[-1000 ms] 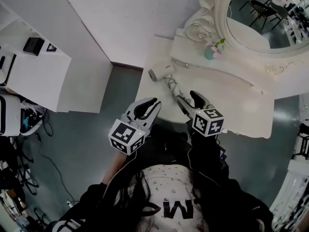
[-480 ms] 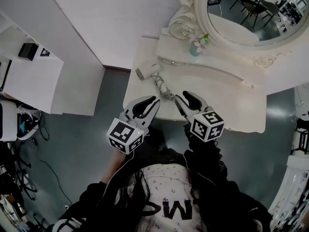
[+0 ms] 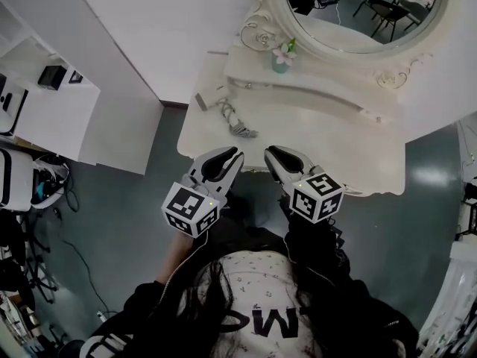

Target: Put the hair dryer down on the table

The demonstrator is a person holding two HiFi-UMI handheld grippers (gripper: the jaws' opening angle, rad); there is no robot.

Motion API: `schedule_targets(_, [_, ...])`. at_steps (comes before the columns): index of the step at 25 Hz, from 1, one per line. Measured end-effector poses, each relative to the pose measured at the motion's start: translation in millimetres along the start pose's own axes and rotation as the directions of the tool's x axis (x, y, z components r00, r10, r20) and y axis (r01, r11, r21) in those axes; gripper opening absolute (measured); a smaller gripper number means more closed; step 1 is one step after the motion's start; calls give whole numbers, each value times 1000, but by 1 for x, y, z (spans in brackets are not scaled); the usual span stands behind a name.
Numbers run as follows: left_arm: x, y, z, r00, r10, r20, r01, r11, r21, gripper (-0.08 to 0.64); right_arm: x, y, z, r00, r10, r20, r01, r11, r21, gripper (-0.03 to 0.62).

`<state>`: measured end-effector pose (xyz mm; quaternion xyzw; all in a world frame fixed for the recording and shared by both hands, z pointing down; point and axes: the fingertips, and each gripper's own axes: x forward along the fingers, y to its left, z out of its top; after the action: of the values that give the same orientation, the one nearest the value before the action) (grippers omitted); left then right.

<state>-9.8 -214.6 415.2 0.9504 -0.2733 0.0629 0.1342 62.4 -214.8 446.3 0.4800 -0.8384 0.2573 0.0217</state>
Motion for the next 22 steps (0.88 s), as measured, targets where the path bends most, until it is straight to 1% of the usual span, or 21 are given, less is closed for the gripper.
schedule_targets(5, [-15,-38,-15,999,48,-9,-48,999,4,58,-38,15,-19,998,57,3,-57,998,-2,42])
schedule_targets(11, [-38,-86,-37,997,82,-11,-82,997,-4,58,-86,39,-49,994,106,-14,-106,994,-14,41])
schedule_targets(16, [-58,-123,-60,994,96,-47,-97,995,-16,58,-122,54,-73,992,126,-20,-126,992,-3,41])
schedule_targets(22, [-77,-151,-71,993,98,-71,-99,995,-8,58,-144,70,-96,990,141,-21,-140,990,24,41])
